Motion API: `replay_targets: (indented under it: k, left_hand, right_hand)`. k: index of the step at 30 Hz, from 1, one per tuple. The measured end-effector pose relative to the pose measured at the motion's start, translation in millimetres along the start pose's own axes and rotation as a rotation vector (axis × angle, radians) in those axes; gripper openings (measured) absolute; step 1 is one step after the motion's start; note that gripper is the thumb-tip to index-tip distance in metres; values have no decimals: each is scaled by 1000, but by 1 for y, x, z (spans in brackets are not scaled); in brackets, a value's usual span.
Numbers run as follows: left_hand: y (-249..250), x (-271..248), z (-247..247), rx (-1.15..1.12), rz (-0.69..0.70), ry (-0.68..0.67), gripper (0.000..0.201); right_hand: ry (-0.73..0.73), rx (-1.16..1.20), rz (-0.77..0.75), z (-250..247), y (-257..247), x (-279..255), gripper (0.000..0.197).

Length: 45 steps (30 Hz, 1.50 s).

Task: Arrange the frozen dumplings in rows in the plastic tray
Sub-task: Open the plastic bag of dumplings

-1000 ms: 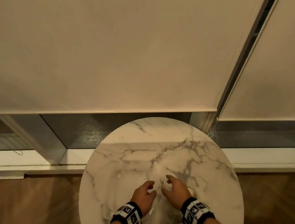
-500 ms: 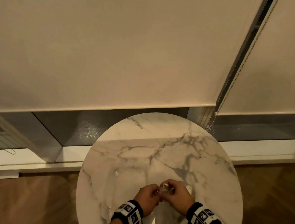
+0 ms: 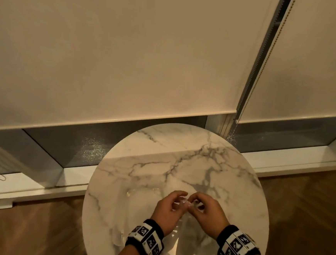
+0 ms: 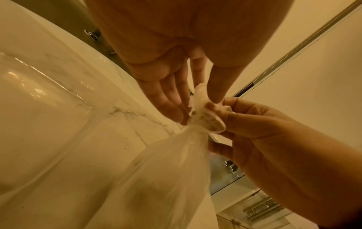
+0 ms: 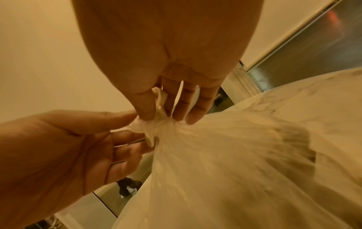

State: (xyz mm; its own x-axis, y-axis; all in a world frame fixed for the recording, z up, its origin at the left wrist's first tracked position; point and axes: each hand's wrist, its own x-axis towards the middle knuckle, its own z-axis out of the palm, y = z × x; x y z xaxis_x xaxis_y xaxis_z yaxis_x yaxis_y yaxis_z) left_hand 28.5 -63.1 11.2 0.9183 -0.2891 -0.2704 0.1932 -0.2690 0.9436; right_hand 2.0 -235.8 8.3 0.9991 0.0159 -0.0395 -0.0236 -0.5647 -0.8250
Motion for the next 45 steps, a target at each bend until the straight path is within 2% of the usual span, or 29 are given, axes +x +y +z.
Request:
replay_targets:
  k: [2,11,25,28,32,34,37,40,43,45]
  left_hand:
    - [1,-1,-3,52,26,14,15]
    - [6,-11,-14,73,-26,30,23]
    - [1,-20,-42,238,-28,152,33]
    - [6,-20,-47,230,-44,176,34]
    - [13,-18,-83,140,-38,396,39]
    - [23,-22,-98,87,-40,366,31]
    - [35,-27,-97,69,21,293,24]
    - [37,-25,-84,-107,73,383,20]
    - [34,-26,-66,-200,30,447,14]
    - [30,-29,-54,-213,-59,410,15]
  right_hand:
    - [3,-10,-8,1,0,-2,9]
    - [-139,0,-64,0,-13,-8,12]
    - [-258,-50,69,-6,-8,-19,19]
    - [-244,-83,61,-9,-4,-21,19]
    - [-217,-166,86,-32,16,-28,25]
    - [-176,-136,108,-45,29,-36,27]
    - [-126,-164,61,-50,35,-41,19]
    - [-54,-119,11,-53,29,-39,10]
    - [37,-16,15,-62,23,-34,10]
    - [75,85,13,-66,15,-32,12]
